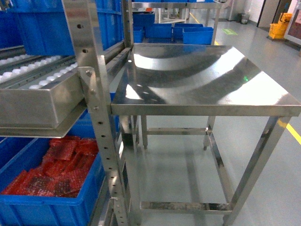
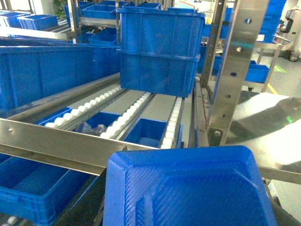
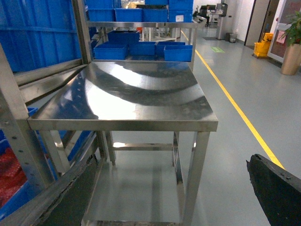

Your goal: Pick blue part to blue bin on bottom shelf

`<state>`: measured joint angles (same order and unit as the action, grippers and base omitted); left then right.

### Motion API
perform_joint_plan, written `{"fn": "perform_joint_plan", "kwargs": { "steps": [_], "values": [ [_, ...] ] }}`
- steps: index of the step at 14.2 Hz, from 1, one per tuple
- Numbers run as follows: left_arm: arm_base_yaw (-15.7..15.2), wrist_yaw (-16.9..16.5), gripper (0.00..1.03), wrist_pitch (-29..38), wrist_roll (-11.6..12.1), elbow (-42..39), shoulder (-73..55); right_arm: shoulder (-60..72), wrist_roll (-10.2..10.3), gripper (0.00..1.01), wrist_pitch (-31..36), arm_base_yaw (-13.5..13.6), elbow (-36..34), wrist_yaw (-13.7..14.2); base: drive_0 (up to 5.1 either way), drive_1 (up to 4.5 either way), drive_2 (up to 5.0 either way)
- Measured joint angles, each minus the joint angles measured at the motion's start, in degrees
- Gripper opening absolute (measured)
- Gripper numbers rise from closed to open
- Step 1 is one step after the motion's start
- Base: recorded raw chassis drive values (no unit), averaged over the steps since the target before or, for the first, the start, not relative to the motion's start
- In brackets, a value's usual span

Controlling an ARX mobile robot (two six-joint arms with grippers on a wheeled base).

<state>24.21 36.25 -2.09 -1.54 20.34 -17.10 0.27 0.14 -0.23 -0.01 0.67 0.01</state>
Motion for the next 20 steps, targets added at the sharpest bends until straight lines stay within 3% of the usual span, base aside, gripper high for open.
{"fn": "perform_joint_plan", "kwargs": {
  "steps": [20],
  "values": [
    [0.0, 0.0, 0.44, 0.1, 0.0, 0.0, -0.1, 0.0, 0.0, 0.98, -0.1, 0.0, 0.0, 0.0, -4.9, 2.47, 2.5]
  ]
}}
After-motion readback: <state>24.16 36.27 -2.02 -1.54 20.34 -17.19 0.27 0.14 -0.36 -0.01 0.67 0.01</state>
